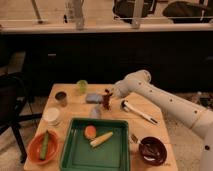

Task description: Place grapes in table surface

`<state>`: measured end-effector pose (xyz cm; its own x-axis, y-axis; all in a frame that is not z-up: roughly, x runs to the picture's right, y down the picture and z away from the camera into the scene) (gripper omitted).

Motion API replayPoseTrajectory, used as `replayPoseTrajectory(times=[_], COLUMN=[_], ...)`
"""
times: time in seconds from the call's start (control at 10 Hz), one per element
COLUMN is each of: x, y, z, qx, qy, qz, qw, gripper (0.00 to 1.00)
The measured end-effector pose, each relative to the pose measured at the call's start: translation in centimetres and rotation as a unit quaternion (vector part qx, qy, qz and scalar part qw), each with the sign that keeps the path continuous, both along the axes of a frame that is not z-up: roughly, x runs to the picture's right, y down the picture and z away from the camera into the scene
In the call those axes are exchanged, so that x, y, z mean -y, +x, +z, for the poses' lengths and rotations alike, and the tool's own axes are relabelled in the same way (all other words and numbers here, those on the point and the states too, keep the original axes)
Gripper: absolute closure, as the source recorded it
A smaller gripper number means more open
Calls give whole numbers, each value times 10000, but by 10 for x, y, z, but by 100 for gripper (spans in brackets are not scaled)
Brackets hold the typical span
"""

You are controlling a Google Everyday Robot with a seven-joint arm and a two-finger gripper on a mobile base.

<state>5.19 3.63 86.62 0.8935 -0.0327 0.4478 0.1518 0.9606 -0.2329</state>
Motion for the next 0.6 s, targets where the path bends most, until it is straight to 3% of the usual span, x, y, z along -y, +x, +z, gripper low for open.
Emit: replayPoseTrajectory(times=[0.3, 0.6], x=[-19, -23], y=[41, 47], z=[8, 9], qx=[-246, -271], qy=[-357, -428], qz=[10, -17], qw=[9991, 9987], gripper=[96, 96])
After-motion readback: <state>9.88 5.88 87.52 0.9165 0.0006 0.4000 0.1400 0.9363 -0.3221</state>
